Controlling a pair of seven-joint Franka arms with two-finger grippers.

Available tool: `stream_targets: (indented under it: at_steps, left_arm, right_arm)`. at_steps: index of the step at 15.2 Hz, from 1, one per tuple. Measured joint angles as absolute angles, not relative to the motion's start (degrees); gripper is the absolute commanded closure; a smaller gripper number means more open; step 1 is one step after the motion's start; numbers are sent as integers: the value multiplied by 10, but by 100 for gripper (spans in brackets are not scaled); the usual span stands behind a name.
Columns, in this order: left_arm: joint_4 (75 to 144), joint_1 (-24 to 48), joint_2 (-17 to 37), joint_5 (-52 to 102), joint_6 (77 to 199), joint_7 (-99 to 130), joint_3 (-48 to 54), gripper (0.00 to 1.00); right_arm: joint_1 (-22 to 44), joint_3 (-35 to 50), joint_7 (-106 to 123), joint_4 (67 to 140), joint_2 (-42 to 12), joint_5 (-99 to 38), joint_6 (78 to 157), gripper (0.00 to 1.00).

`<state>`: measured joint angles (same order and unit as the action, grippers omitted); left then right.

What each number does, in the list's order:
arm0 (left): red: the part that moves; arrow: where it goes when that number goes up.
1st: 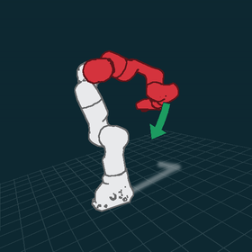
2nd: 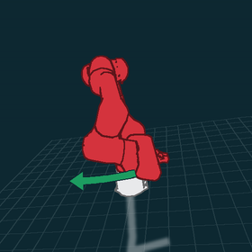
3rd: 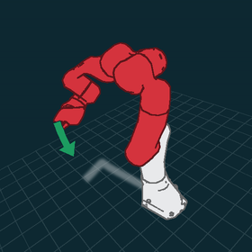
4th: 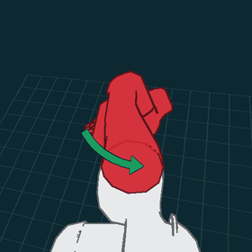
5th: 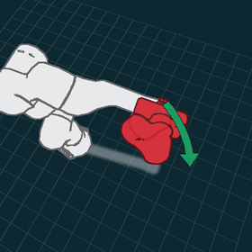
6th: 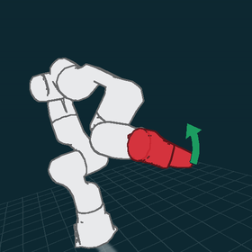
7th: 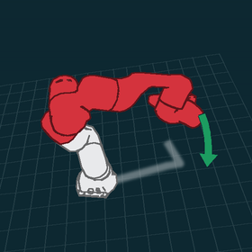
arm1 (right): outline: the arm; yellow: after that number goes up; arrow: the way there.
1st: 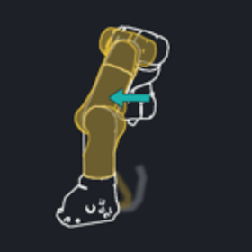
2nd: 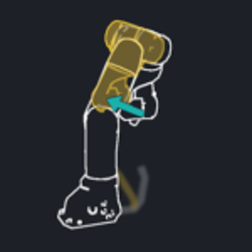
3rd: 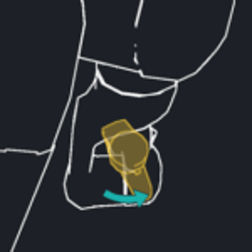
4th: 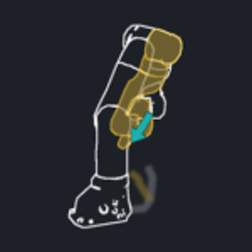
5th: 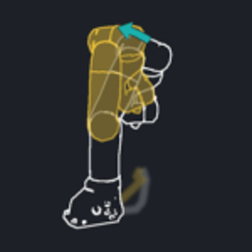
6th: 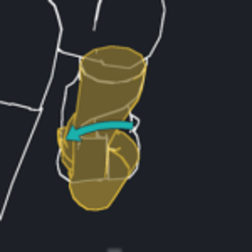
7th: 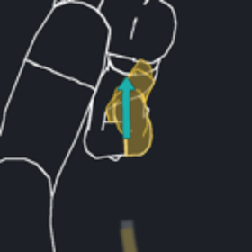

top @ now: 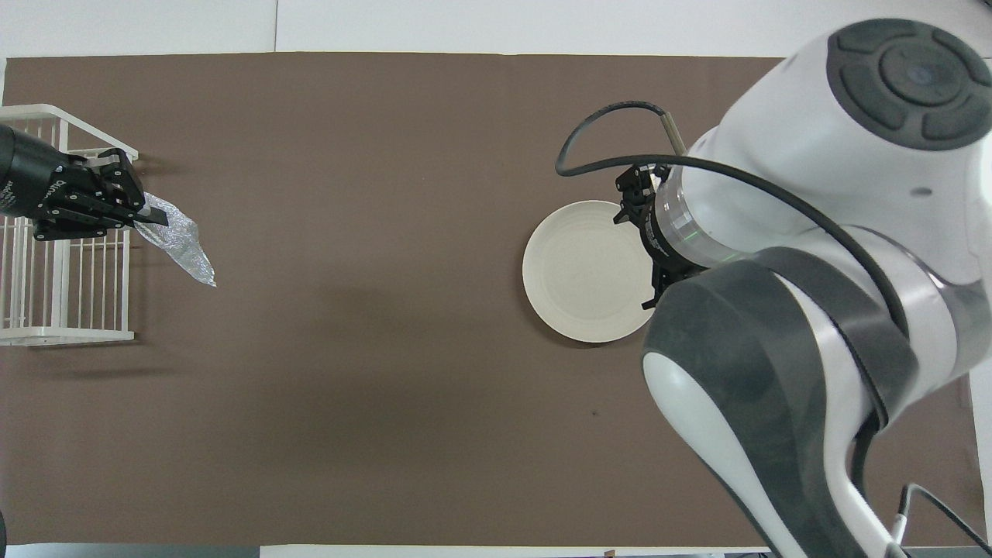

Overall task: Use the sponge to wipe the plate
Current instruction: 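Grasp the wrapped sponge with the left gripper and pull it from the basket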

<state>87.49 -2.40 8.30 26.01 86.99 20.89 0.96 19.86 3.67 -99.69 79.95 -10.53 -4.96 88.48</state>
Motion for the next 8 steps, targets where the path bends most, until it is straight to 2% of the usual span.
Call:
stream_targets:
  at_steps: [4, 8]
  left_arm:
    - [958, -36, 45, 404, 870, 181, 9, 100]
    - [1072, -46, -15, 551, 893, 127, 9, 100]
  right_arm:
    - [237, 33, -1024, 728, -180, -47, 874, 0]
    - [245, 33, -1026, 713, -189, -47, 873, 0]
